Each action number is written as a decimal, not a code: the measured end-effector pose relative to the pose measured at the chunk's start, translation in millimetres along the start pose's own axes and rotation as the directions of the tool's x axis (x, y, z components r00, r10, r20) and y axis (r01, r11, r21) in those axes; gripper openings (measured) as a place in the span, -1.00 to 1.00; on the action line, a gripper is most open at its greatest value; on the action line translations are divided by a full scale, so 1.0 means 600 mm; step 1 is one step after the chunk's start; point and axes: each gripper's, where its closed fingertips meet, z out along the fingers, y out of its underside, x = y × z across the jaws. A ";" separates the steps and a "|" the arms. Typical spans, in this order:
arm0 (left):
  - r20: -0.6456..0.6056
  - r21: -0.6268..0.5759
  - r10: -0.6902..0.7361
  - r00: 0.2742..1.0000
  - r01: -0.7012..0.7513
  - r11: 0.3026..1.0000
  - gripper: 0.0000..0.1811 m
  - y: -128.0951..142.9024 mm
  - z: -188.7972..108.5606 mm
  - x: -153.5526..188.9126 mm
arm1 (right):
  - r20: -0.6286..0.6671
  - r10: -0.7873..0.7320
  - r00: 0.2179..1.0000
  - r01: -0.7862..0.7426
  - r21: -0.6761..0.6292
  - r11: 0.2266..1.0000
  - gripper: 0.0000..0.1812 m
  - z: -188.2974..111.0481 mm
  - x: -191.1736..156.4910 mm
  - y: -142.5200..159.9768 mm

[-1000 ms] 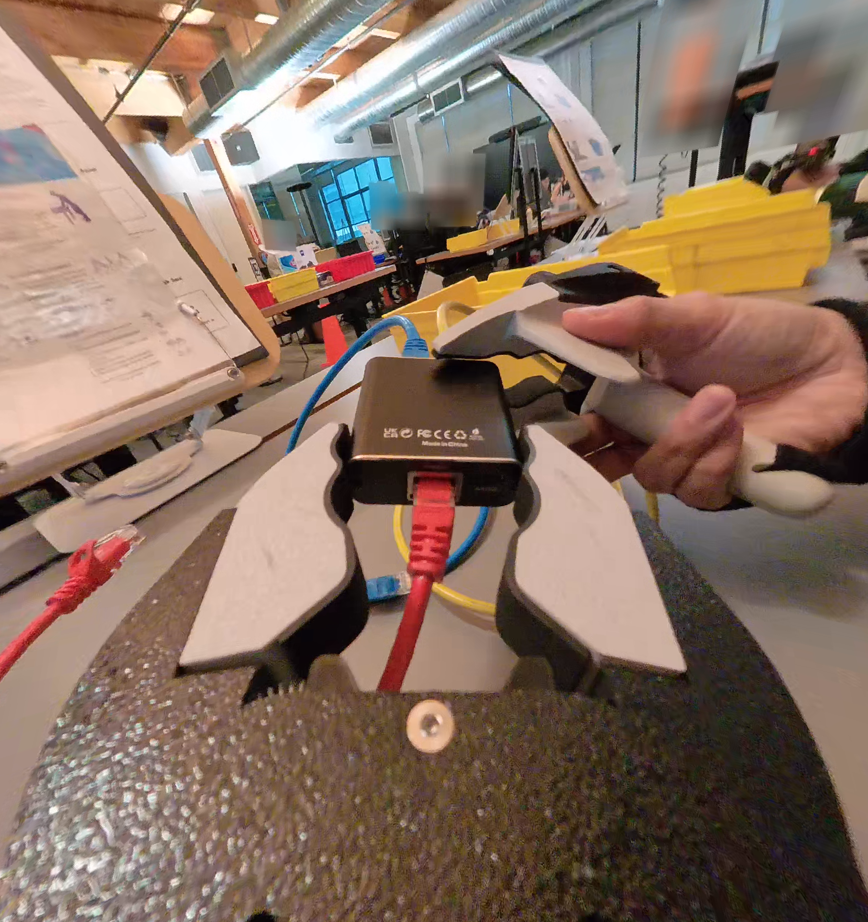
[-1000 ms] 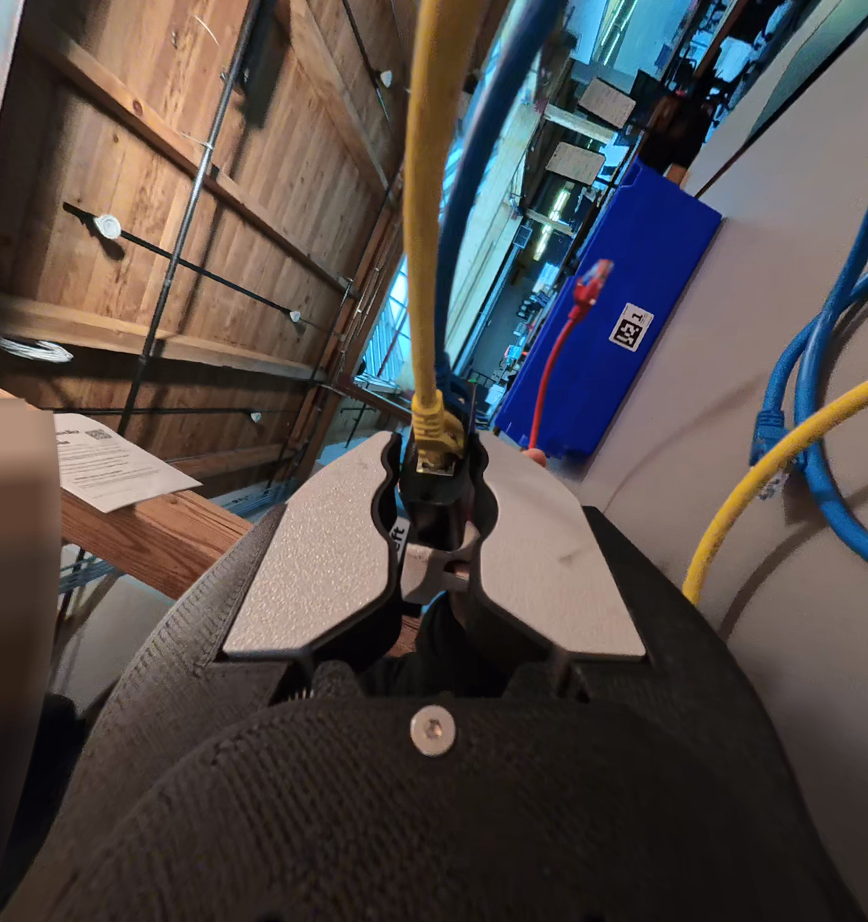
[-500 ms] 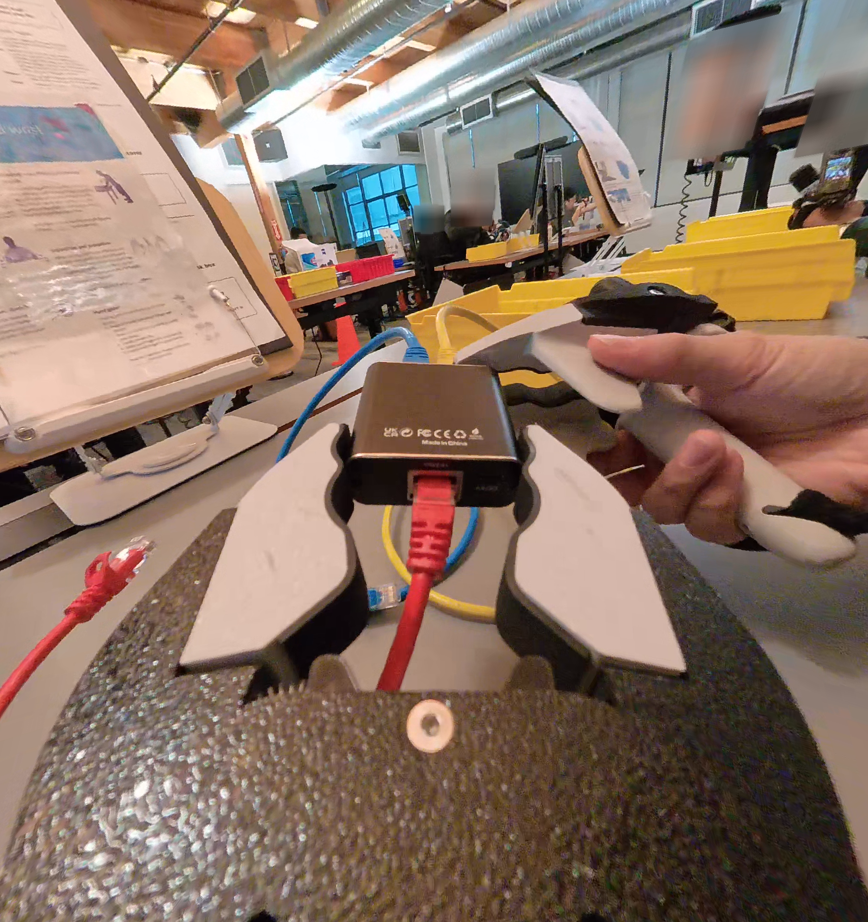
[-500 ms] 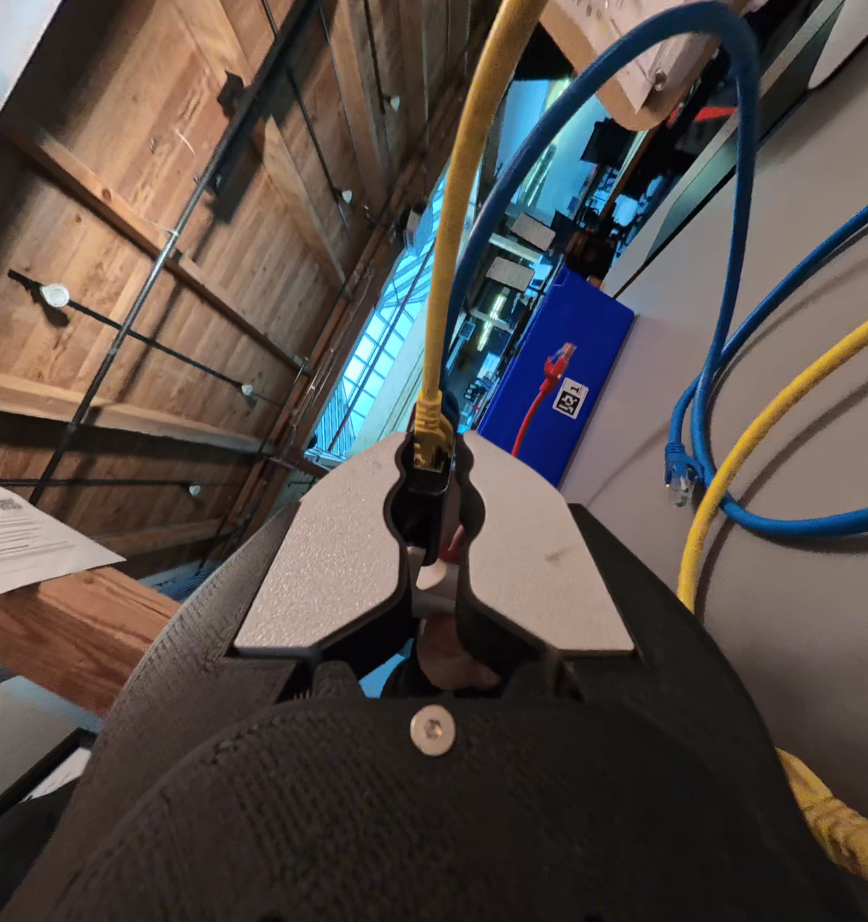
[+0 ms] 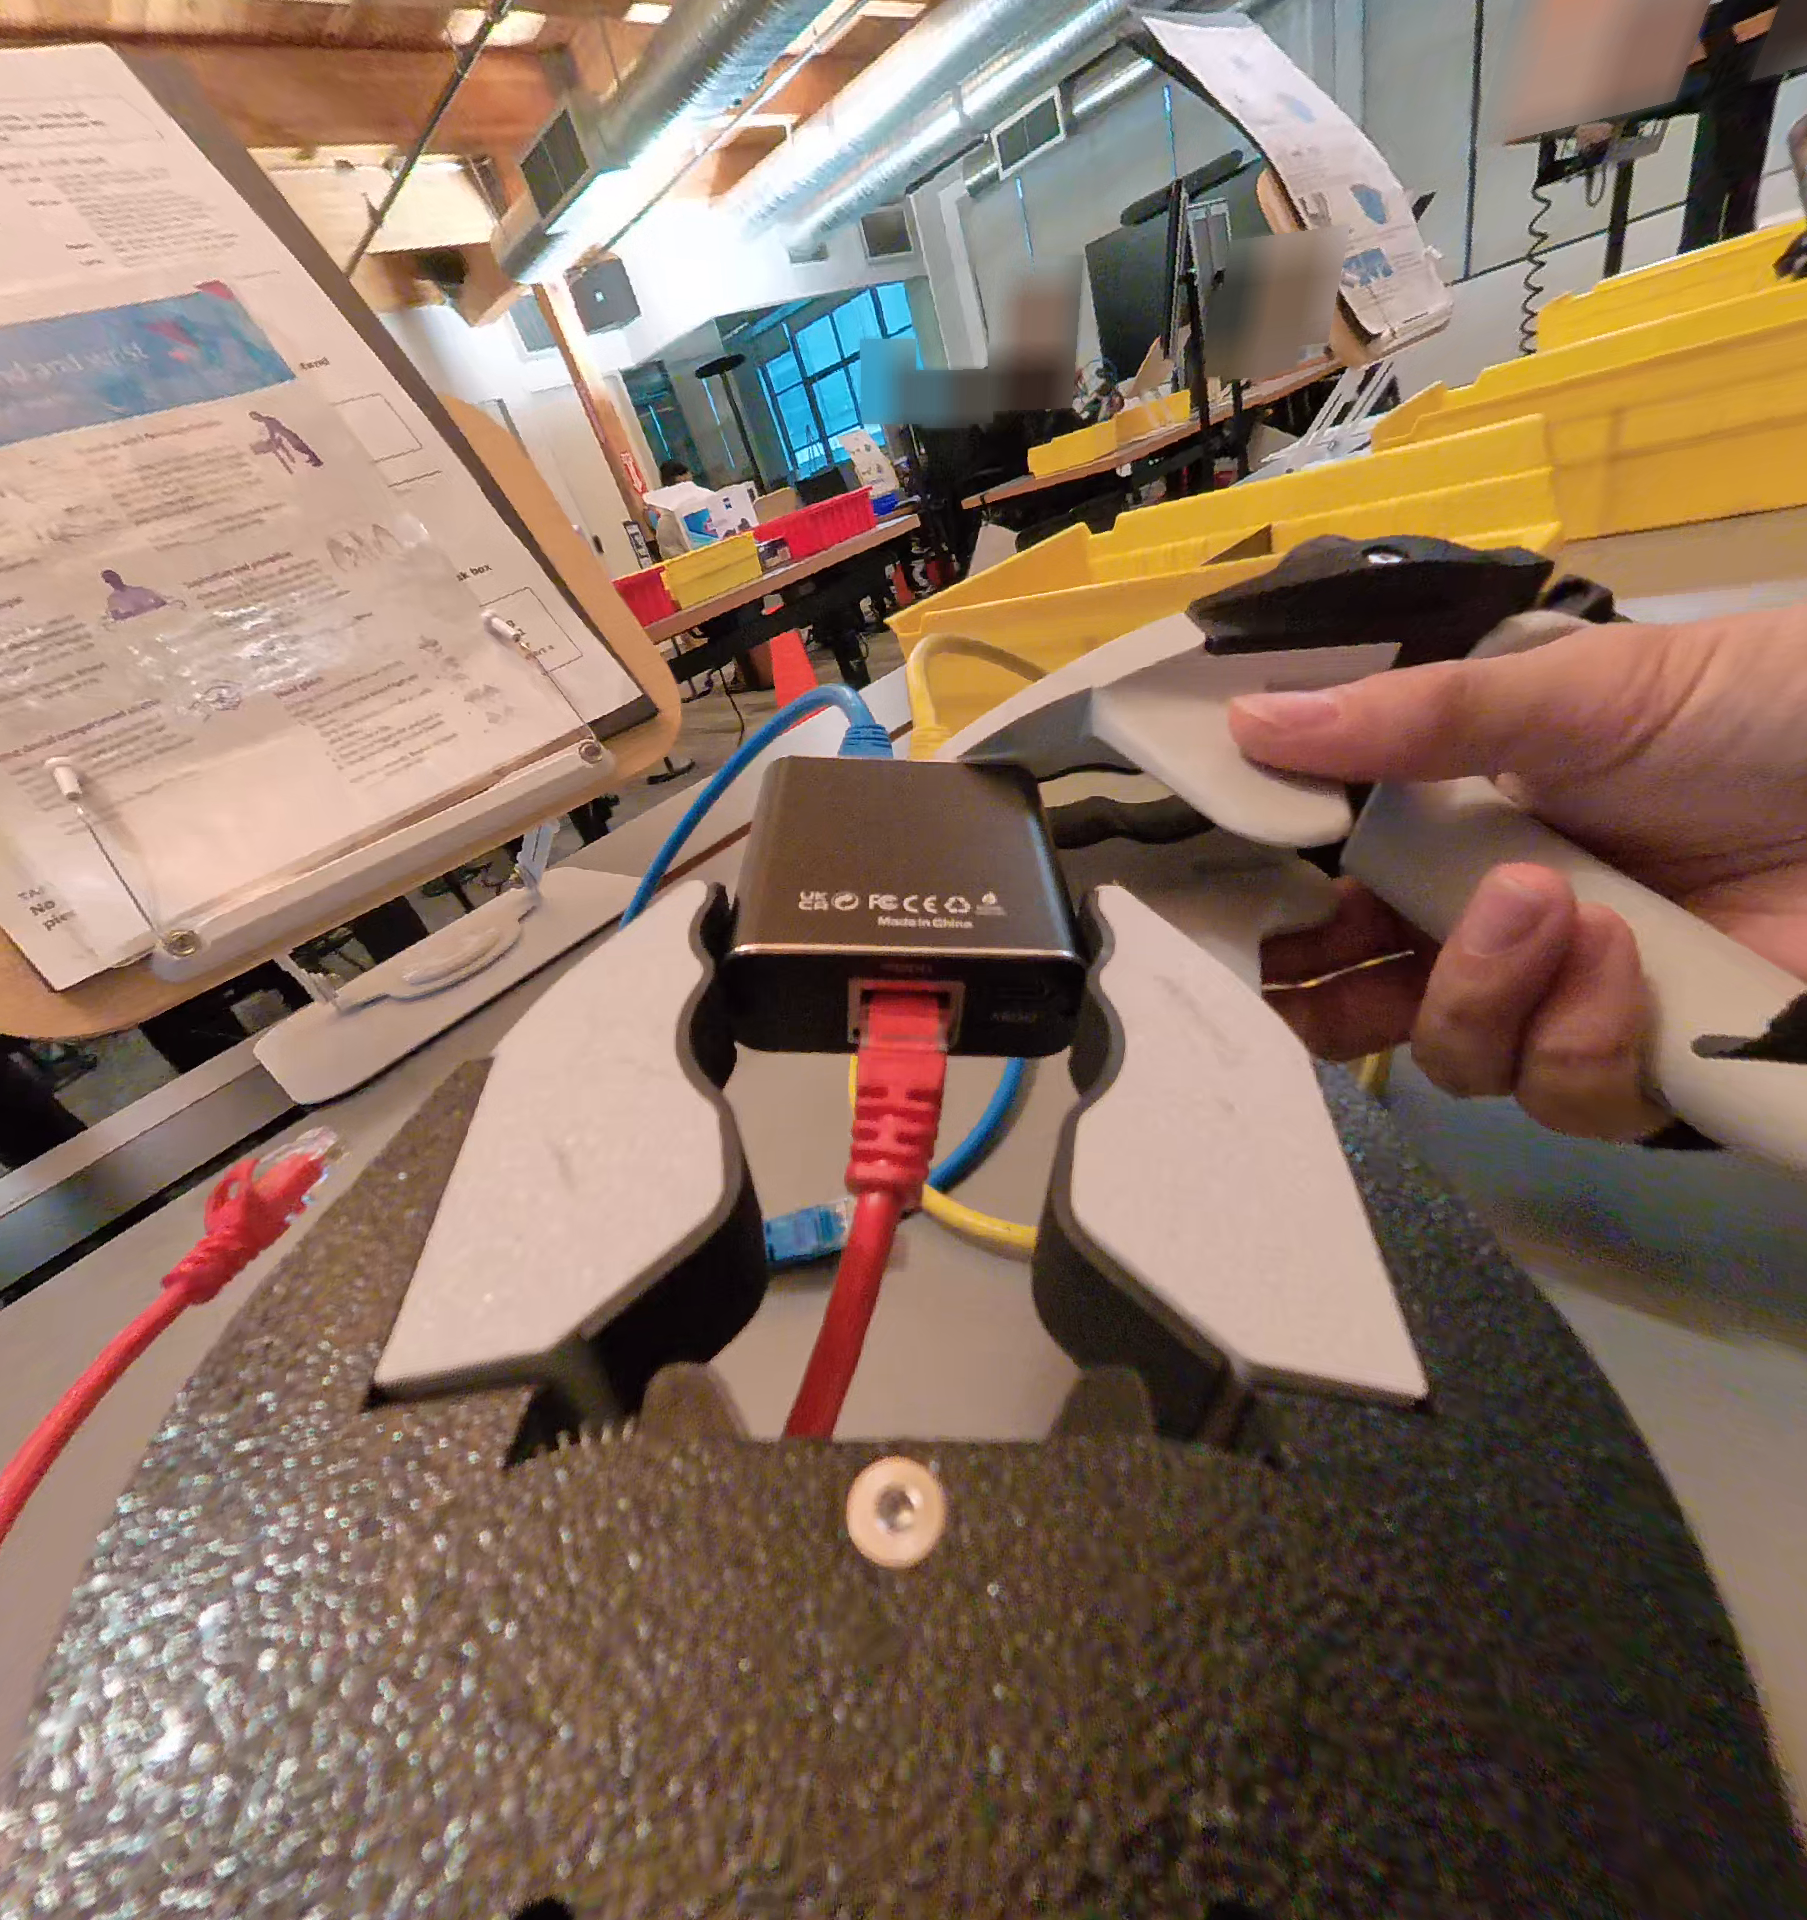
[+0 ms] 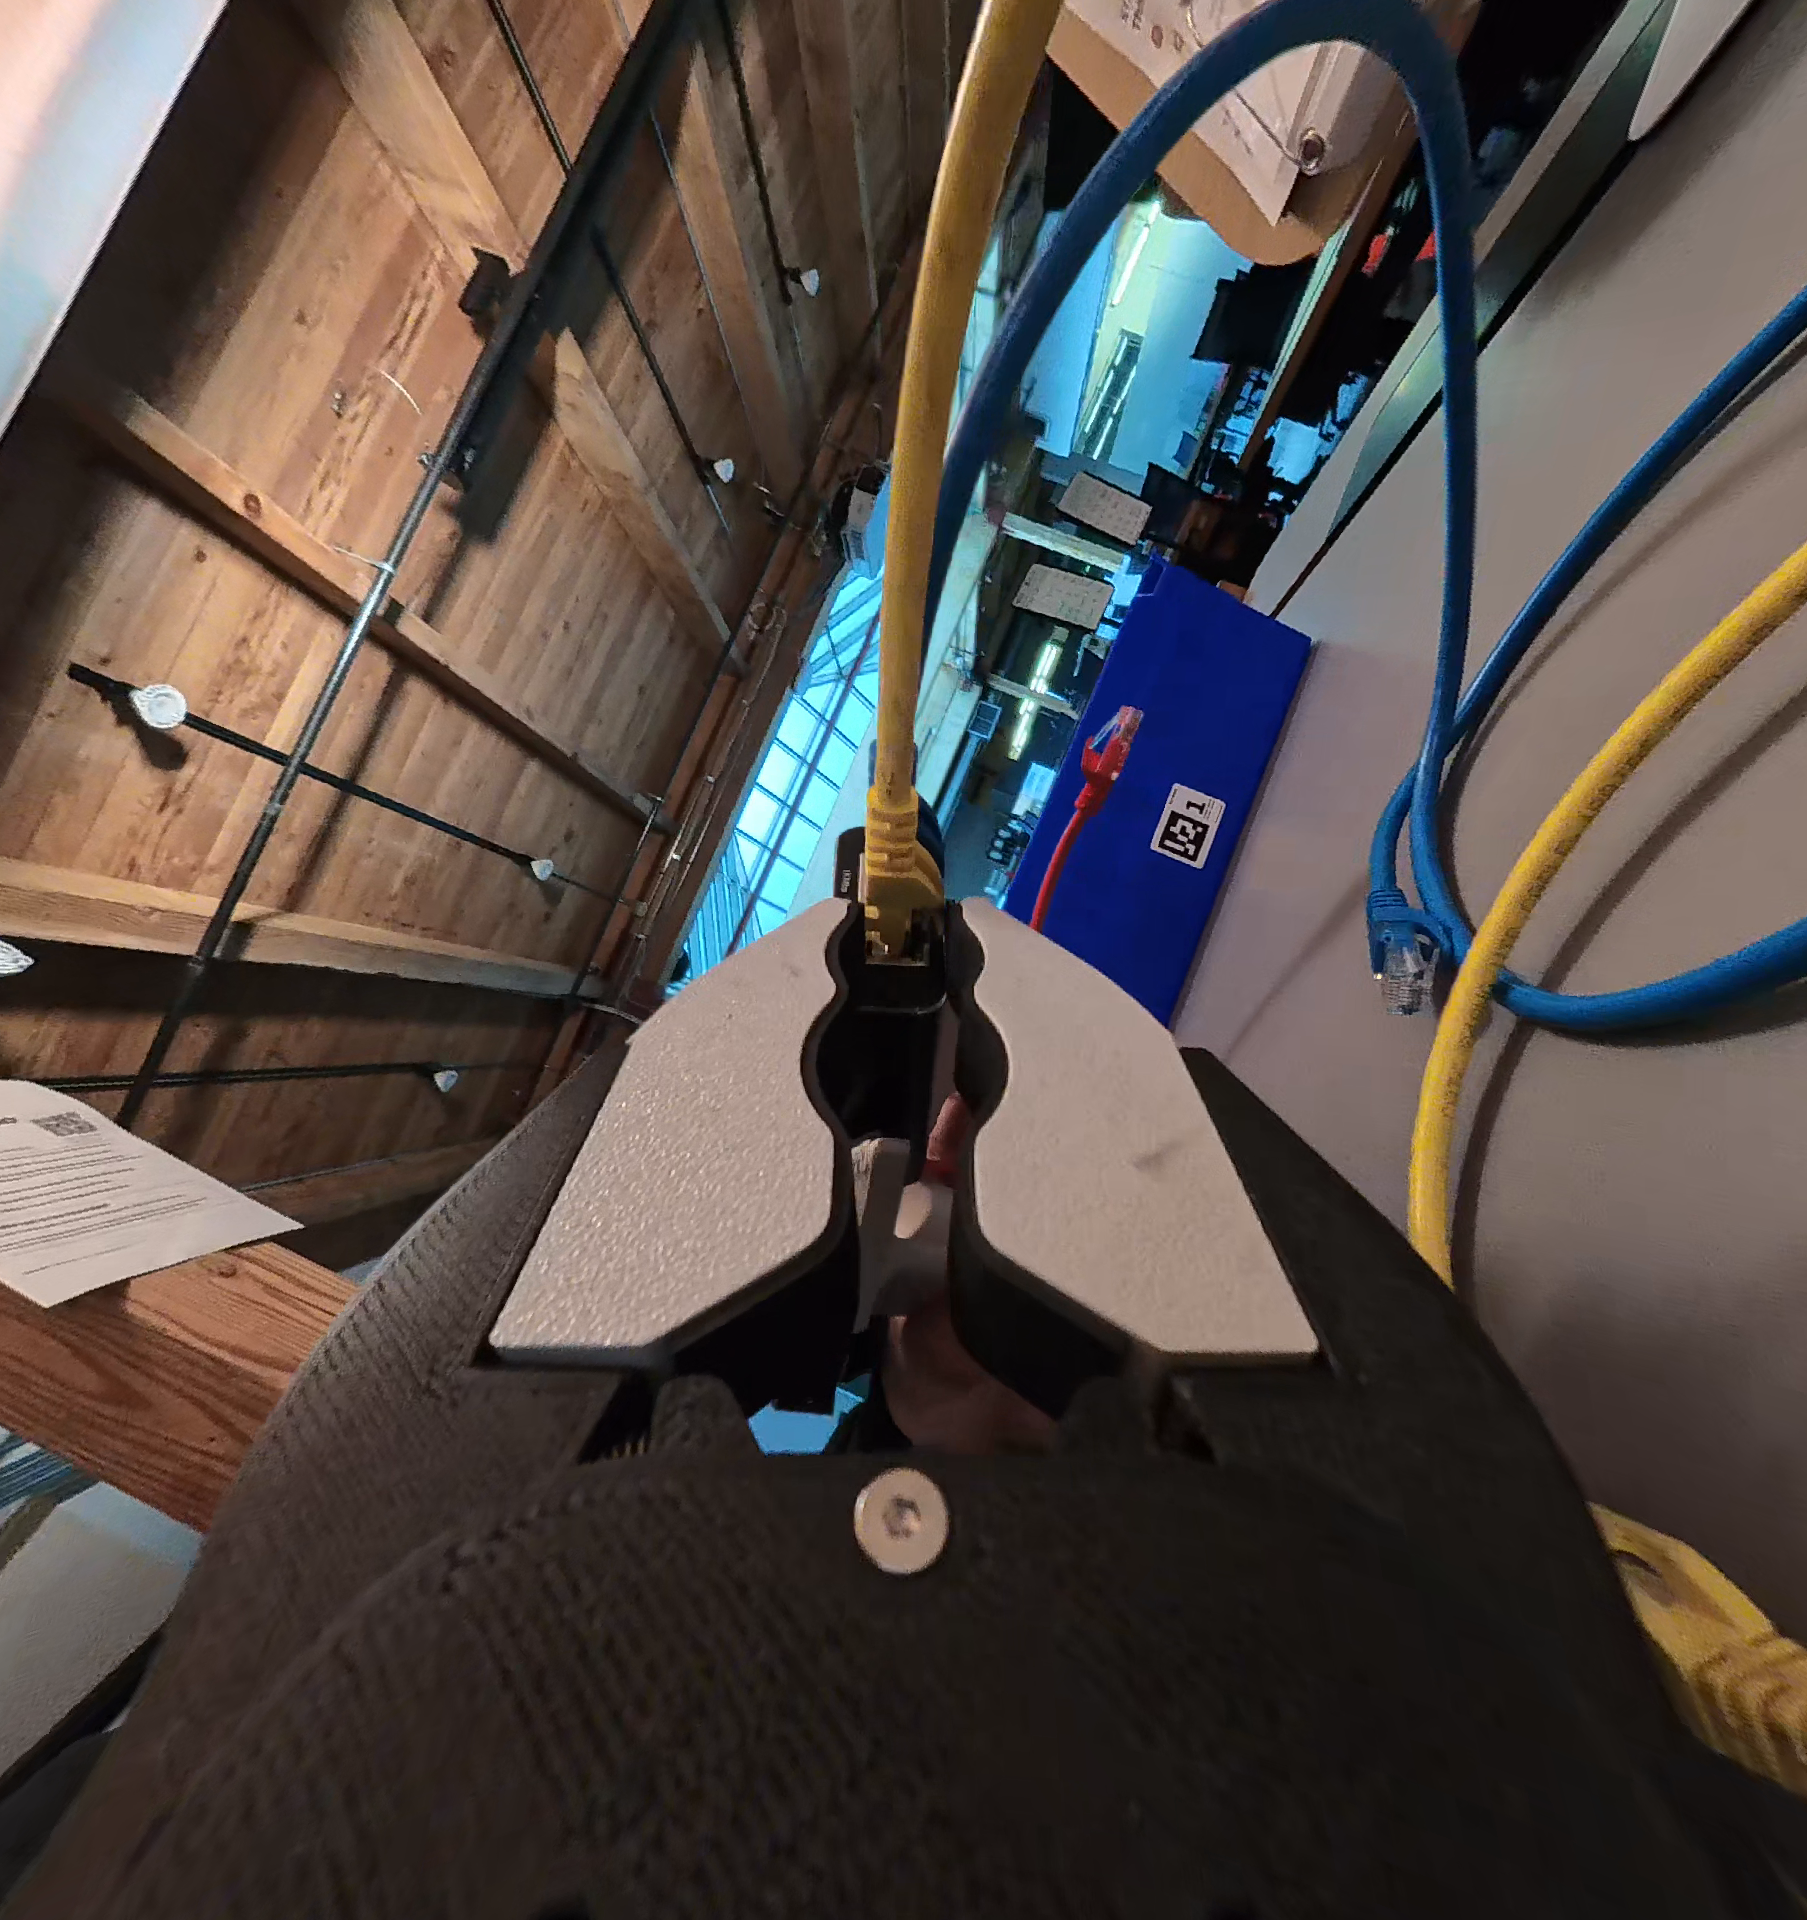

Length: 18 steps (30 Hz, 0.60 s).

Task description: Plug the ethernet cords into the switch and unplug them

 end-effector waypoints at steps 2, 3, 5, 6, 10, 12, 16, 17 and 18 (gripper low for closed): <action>-0.001 -0.001 0.006 1.000 -0.006 1.000 -0.31 0.000 0.001 0.002 | 0.016 0.013 1.000 -0.014 0.019 1.000 -0.85 -0.001 0.000 -0.001; -0.004 0.001 0.010 1.000 -0.010 1.000 -0.31 -0.001 0.001 0.004 | 0.028 0.025 0.999 -0.026 0.028 0.999 -0.85 -0.001 -0.001 -0.001; -0.013 -0.001 0.025 1.000 -0.025 1.000 -0.31 -0.001 0.003 0.010 | 0.063 0.067 0.996 -0.070 0.038 0.997 -0.84 0.001 -0.003 -0.002; -0.001 -0.011 0.034 0.999 -0.034 0.999 -0.31 0.000 0.004 0.010 | 0.069 0.070 0.995 -0.073 0.041 0.996 -0.84 0.000 -0.002 -0.002; 0.043 -0.032 0.020 0.999 -0.018 0.999 -0.31 0.002 0.009 0.010 | 0.011 0.024 1.000 -0.024 0.059 0.998 -0.85 -0.001 0.006 -0.009; 0.050 -0.027 0.034 0.998 -0.032 0.999 -0.31 -0.001 0.008 0.011 | 0.015 0.019 1.000 -0.019 0.056 0.998 -0.85 -0.001 0.003 -0.009; 0.097 -0.021 0.010 0.995 -0.008 1.000 -0.31 -0.002 0.005 -0.001 | -0.001 0.000 1.000 0.000 0.072 0.997 -0.85 -0.003 0.003 -0.010; 0.096 -0.017 -0.006 0.995 0.008 1.000 -0.31 -0.003 0.004 -0.004 | 0.008 0.008 1.000 -0.009 0.073 0.997 -0.85 -0.003 0.001 -0.010; 0.083 -0.013 -0.023 0.996 0.025 1.000 -0.31 -0.001 0.004 -0.004 | 0.012 0.011 1.000 -0.012 0.069 0.998 -0.86 -0.003 0.001 -0.009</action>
